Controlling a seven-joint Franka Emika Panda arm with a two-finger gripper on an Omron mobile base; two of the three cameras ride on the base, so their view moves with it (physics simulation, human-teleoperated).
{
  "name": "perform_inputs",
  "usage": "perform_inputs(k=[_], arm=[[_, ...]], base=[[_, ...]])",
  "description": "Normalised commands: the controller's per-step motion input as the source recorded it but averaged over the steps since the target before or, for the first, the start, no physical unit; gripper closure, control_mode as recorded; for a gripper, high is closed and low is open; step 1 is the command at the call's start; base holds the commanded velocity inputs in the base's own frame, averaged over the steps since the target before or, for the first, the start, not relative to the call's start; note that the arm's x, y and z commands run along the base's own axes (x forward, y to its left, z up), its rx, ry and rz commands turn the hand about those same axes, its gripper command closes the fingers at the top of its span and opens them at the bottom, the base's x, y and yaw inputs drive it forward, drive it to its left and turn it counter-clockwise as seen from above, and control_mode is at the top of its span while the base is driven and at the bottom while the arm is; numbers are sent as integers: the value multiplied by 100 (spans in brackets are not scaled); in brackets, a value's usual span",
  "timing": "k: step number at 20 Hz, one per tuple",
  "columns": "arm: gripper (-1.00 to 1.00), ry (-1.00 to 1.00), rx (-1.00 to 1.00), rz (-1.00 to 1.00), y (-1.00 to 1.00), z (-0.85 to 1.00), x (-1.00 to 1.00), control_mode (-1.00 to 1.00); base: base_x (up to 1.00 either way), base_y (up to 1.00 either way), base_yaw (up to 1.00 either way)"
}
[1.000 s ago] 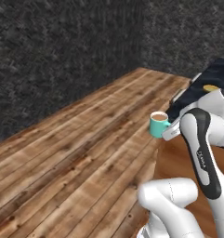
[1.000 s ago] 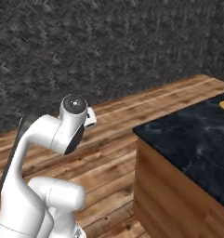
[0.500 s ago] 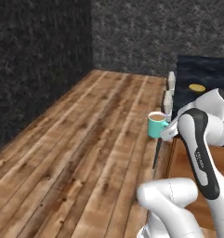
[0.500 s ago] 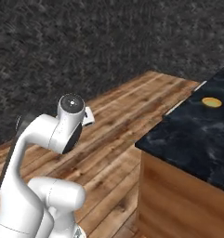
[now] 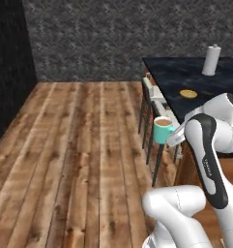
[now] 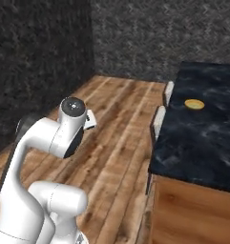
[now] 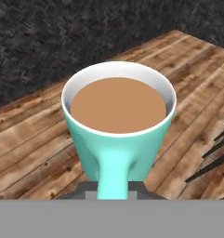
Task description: Pick the cup of tea, navigate to the dining table, and place it on the saucer.
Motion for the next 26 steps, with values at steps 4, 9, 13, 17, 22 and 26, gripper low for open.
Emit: perform_inputs(k=[4,9,13,17,22,26], arm=[[100,0,0,0,0,0,0,100],[100,0,0,0,0,0,0,100],[100,0,0,0,0,0,0,100],[100,0,0,0,0,0,0,100],[100,0,0,0,0,0,0,100],[100,0,0,0,0,0,0,100]], base=[[100,87,-62],[100,85,-66],[88,74,-75],[47,54,-88],[80,79,-74],[96,100,-50]])
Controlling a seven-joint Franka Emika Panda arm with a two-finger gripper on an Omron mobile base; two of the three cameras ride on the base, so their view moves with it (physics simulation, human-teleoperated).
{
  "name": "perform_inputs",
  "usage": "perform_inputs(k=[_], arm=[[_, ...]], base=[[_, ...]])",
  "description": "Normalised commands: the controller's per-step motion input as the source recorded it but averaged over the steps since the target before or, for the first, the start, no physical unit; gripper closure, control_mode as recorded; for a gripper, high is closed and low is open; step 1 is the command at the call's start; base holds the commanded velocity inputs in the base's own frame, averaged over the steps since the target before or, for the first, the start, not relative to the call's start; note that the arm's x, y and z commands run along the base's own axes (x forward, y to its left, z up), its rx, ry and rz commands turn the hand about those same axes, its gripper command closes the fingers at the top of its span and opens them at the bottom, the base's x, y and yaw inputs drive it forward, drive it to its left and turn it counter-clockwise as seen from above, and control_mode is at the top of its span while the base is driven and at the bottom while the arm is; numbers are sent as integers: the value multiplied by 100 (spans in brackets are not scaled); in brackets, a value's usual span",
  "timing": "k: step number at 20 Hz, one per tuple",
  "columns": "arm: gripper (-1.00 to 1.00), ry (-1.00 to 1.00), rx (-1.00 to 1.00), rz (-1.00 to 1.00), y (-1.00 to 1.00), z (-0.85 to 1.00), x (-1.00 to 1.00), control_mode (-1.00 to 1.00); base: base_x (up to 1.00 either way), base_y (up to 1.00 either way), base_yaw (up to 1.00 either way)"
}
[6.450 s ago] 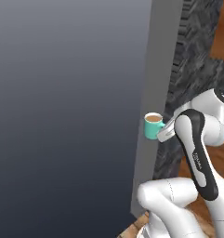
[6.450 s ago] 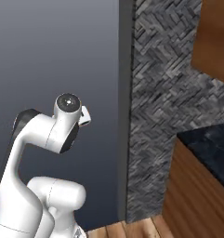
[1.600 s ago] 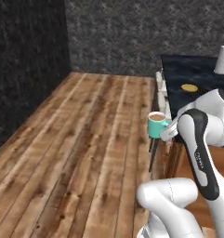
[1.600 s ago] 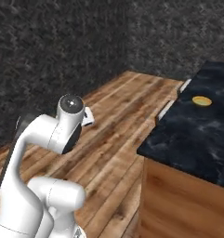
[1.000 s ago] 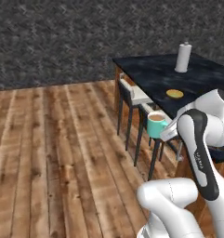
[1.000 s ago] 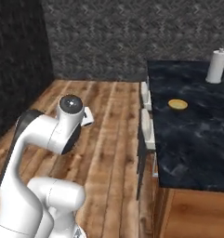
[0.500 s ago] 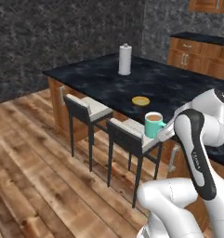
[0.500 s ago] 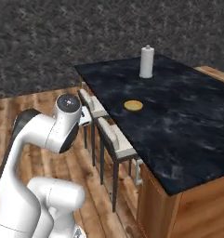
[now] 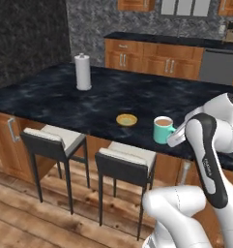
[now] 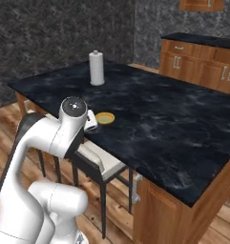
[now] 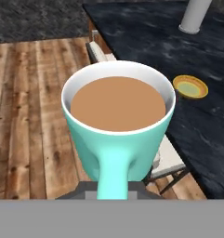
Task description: Pick the cup of tea, navigate to the dining table, and place it on the saucer.
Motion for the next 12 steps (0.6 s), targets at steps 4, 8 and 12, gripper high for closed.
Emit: perform_inputs(k=[4,8,12], arm=[[100,0,0,0,0,0,0,100],[100,0,0,0,0,0,0,100],[100,0,0,0,0,0,0,100]], base=[[73,100,-26],[24,40,-7],[0,0,0]])
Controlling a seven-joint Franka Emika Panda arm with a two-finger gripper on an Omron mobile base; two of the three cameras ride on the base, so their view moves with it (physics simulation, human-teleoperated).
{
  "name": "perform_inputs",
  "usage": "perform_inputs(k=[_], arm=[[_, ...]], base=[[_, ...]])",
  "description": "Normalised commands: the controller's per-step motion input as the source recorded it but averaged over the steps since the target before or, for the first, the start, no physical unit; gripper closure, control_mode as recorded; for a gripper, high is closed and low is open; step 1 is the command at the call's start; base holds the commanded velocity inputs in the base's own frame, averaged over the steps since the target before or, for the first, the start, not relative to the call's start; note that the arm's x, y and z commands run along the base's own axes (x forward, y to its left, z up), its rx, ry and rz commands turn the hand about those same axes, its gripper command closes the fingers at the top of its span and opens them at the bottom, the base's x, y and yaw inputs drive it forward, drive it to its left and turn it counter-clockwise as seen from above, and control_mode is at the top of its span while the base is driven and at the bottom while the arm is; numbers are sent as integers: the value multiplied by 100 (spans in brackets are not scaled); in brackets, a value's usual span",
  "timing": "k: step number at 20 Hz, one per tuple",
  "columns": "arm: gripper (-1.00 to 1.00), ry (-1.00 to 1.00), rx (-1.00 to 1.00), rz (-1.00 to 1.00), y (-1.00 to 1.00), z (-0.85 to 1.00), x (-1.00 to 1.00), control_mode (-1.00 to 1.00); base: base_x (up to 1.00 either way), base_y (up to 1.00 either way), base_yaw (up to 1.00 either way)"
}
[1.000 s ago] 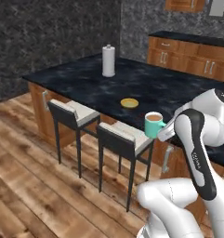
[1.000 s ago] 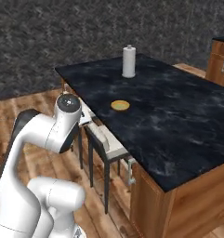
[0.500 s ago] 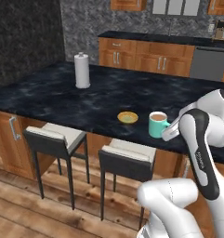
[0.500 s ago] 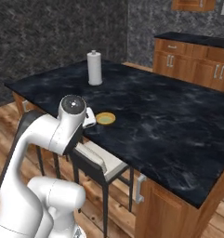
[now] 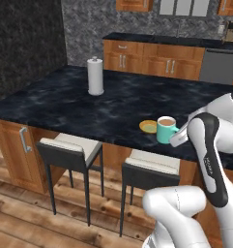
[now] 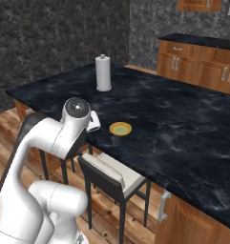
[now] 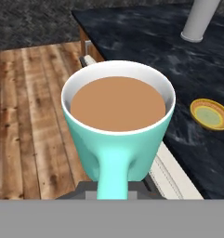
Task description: Pick the cup of tea, navigate to the dining table, and place it on the saucer.
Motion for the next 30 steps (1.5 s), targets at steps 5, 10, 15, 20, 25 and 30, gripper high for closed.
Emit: perform_inputs(k=[5,10,15,20,25,30], arm=[[100,0,0,0,0,0,0,100],[100,0,0,0,0,0,0,100],[100,2,0,1,-17,-13,40,-100],[100,1,1,7,-31,-23,100,-100],[100,1,3,12,-33,-7,97,-100],[100,9,1,9,-17,-15,93,-100]], base=[[13,0,0],[0,-1,0],[21,-11,0],[0,0,0],[0,0,0],[0,0,0]])
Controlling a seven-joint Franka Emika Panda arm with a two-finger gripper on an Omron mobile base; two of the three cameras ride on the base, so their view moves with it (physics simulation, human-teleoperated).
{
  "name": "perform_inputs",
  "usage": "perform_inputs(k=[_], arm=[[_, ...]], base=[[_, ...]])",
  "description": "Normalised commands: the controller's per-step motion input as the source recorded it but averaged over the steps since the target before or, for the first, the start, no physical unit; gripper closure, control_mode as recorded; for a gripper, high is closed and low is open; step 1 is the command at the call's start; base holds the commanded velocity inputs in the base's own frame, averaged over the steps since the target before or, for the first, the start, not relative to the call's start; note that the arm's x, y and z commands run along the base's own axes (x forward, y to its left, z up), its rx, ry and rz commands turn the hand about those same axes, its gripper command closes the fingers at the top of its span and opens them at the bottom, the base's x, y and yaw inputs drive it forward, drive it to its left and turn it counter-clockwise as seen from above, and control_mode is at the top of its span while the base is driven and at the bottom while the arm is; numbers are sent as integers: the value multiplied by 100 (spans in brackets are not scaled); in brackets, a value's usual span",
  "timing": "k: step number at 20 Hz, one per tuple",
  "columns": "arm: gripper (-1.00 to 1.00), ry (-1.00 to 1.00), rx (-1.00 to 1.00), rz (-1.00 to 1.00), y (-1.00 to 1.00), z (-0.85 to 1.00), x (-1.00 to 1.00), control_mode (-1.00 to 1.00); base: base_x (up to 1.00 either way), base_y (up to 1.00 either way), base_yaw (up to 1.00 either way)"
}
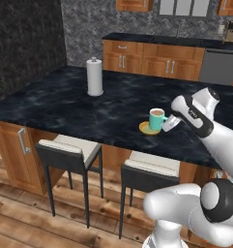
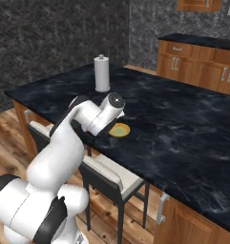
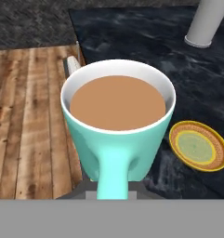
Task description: Pick the cup of tea, navigate to the dining table, and place it on the saucer.
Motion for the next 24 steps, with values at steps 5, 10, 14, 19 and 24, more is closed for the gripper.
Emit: perform_inputs(k=[5,10,14,19,24], arm=[[100,11,0,3,-36,-6,33,-100],[100,4,0,0,-34,-22,37,-100],[100,0,0,0,0,-58,11,-100],[100,0,0,0,4,-48,21,-100],[100,0,0,0,0,-6,44,-100]], base=[[0,0,0],[0,0,0],[0,0,0],[0,0,0],[0,0,0]])
